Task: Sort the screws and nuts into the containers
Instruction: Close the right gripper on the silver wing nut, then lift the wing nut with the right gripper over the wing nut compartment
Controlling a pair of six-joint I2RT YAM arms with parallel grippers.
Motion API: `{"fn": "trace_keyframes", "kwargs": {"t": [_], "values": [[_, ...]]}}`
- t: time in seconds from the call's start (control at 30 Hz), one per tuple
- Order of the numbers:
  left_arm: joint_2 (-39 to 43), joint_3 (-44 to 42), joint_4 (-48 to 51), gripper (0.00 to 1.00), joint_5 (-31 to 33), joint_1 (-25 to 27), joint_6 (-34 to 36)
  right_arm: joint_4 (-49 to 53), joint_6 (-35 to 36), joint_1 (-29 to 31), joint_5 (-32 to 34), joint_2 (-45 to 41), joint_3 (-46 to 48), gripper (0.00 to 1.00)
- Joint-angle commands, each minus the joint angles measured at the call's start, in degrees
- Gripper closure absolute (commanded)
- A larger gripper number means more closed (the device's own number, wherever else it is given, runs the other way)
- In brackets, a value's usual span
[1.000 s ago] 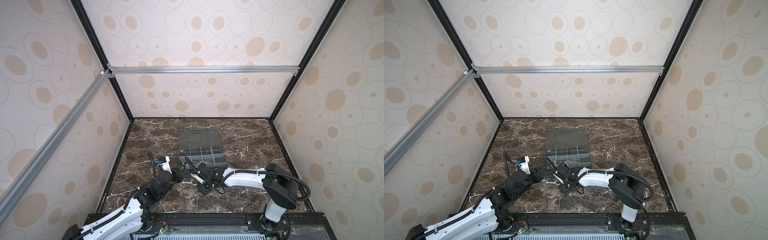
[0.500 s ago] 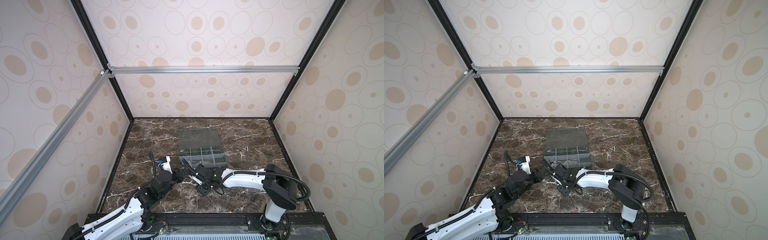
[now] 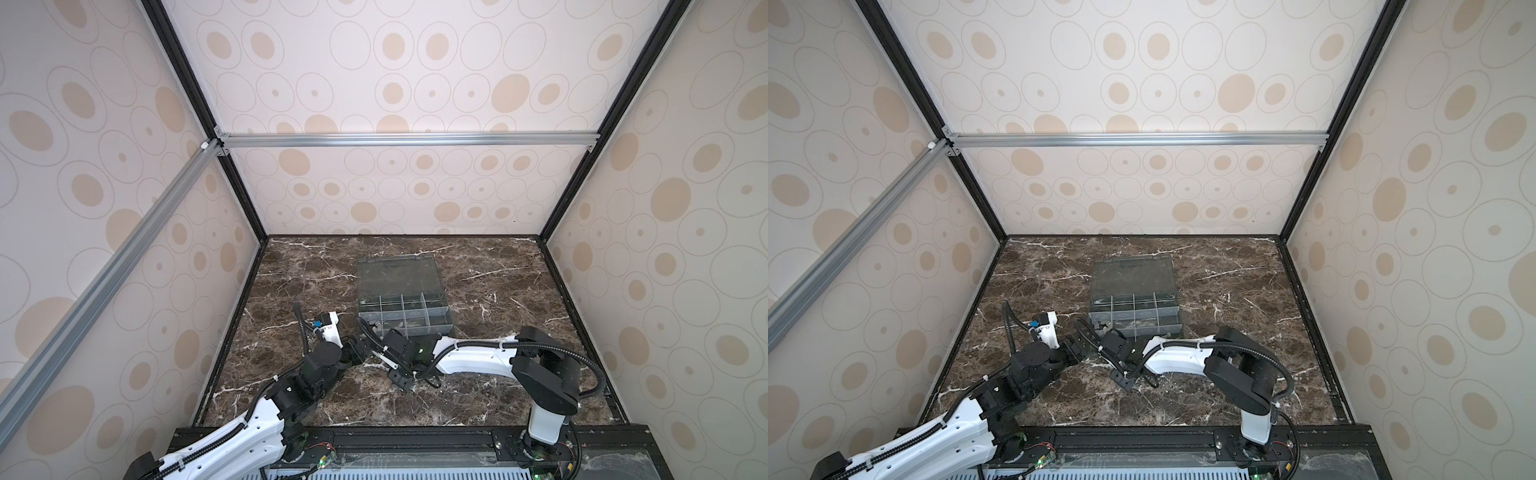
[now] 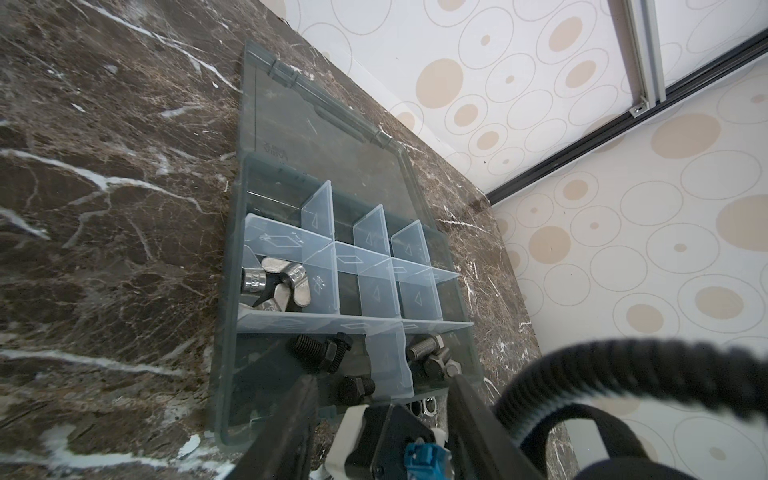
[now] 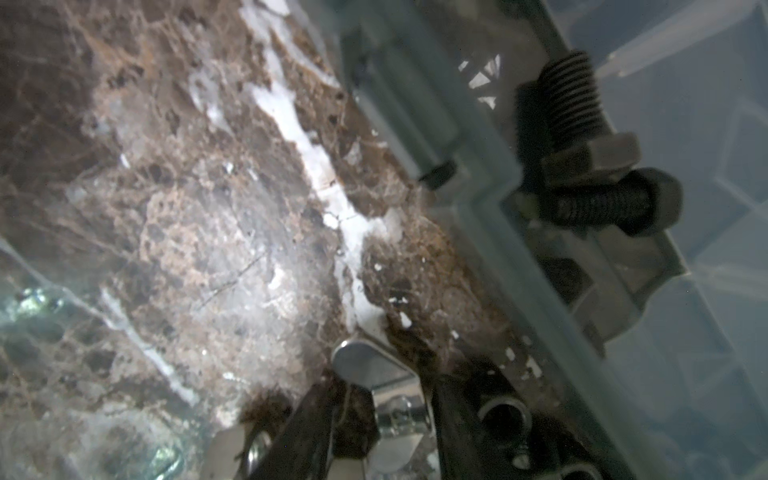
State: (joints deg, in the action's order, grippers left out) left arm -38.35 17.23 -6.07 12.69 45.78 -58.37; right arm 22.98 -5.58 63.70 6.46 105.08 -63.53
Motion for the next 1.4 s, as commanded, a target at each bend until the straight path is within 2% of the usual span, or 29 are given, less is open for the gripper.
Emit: {"fn": "trace_keyframes", "kwargs": {"t": [0.0, 0.5, 0.6, 1.07, 1.2, 1.37], "values": [[0.95, -0.1, 1.32, 0.49, 1.56, 0.43, -1.13, 2.08, -0.85, 0.29, 2.36, 2.38, -1.73, 0.63], [1.2, -0.18, 1.75, 0.49, 2.15, 0.45, -1.31, 1.36, -4.42, 0.19, 2.18, 0.96, -0.12, 0.82], [1.26, -0.18, 1.65, 0.49, 2.15, 0.47, -1.39, 0.38, -6.19, -0.58, -0.13, -0.46, 0.49, 0.84], [2.14, -0.8, 1.84, 0.49, 2.52, 0.45, -1.66, -0.61, -7.99, -6.12, -6.51, -10.53, -0.13, 0.86], [1.91, -0.91, 1.52, 0.49, 2.39, 0.46, -1.79, -0.77, -8.21, -9.22, -8.33, -9.71, -3.62, 0.86], [1.54, -0.86, 0.82, 0.49, 2.08, 0.45, -1.92, -0.34, -7.12, -11.44, -9.83, -4.52, -10.9, 0.86]]}}
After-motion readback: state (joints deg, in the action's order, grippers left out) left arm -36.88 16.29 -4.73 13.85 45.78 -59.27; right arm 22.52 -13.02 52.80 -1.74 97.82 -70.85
